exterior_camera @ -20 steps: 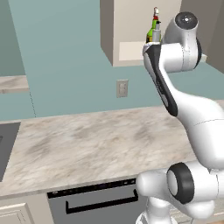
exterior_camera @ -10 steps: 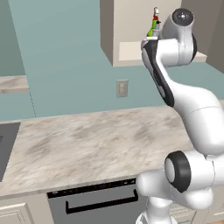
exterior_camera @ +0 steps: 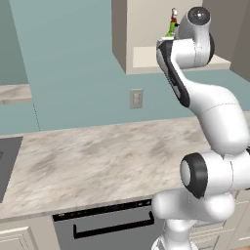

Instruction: Locate and retrieve the soap dispenser and spray from the cabinet. Place them next to the sink.

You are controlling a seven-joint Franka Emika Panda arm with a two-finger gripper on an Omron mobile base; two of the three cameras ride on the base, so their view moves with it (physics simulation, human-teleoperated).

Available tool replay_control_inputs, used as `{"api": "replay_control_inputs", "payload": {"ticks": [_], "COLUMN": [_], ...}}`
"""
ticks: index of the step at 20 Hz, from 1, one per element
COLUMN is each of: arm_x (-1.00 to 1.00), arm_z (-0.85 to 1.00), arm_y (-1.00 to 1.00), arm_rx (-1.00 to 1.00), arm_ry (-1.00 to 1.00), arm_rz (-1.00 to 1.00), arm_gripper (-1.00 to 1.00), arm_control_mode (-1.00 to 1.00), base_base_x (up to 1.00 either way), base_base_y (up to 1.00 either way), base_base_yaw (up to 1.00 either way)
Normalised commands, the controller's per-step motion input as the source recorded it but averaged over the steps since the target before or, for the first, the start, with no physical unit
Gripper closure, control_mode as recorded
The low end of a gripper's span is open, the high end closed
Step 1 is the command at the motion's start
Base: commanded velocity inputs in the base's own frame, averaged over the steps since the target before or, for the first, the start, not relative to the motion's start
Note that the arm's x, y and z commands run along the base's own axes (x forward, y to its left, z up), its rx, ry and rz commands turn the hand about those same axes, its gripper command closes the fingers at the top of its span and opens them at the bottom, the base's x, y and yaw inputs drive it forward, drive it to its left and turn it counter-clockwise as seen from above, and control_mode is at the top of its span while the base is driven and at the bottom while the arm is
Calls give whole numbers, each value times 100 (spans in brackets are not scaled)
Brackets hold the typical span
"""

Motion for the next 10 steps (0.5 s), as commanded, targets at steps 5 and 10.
{"api": "replay_control_inputs", "payload": {"ticks": [5, 10], "arm_x": [34, 36], "arm_z": [-2, -6], "arm_y": [-8, -2], "arm_rx": [0, 0], "arm_ry": [0, 0], "arm_rz": [0, 0], "arm_gripper": [-100, -100], "arm_control_mode": [-100, -100], "base_base_x": [0, 0], "base_base_y": [0, 0], "base_base_yaw": [0, 0]}}
